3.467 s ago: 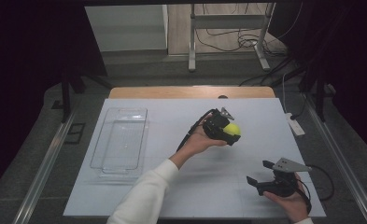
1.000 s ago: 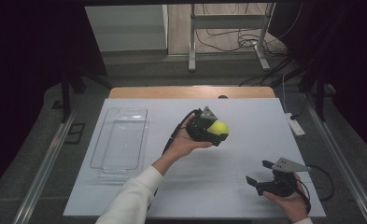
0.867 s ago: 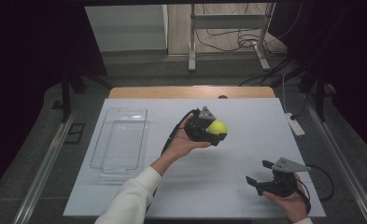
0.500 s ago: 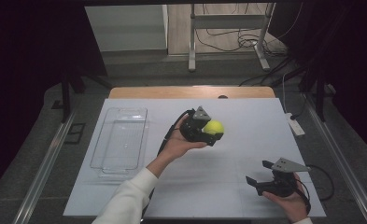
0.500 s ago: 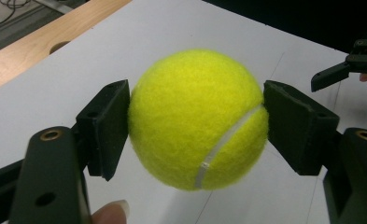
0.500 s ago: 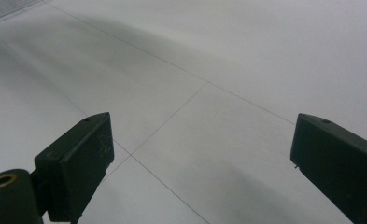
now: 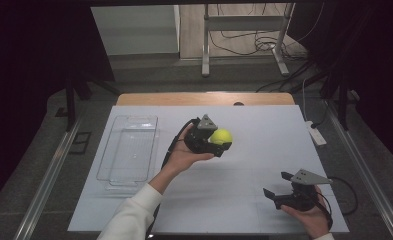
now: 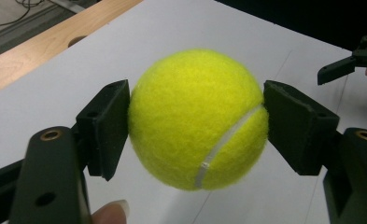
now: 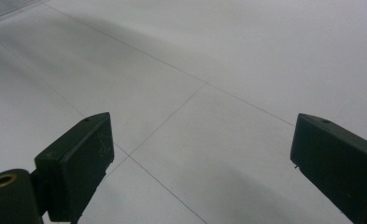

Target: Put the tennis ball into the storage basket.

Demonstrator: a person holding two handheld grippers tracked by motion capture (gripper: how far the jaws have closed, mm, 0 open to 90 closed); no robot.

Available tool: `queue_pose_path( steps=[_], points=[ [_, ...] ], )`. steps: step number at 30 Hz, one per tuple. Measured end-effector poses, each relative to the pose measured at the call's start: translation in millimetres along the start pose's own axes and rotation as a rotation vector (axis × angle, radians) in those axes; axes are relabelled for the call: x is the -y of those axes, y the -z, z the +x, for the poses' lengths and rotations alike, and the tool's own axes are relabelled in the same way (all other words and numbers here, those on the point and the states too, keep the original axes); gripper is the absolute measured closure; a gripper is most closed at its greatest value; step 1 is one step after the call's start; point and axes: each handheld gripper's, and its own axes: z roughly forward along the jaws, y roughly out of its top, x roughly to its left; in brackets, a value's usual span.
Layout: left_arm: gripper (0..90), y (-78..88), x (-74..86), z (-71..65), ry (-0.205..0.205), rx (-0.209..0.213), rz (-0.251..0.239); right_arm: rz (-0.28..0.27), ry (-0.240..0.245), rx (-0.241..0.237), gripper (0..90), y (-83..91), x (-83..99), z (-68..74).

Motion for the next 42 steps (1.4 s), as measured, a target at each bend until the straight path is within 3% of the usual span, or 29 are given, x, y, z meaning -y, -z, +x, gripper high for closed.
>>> queue_pose_path(
  steps=[22,42],
  points=[
    [27.6,28.9,10.1,10.8,0.019,-0.034,-0.029,0.002,0.0,0.002,6.9,0.1,-0.8,1.2],
    [27.6,41.2,13.8,19.4,0.033,-0.055,-0.041,0.002,-0.002,0.002,7.0,-1.1,-1.0,1.0]
  ],
)
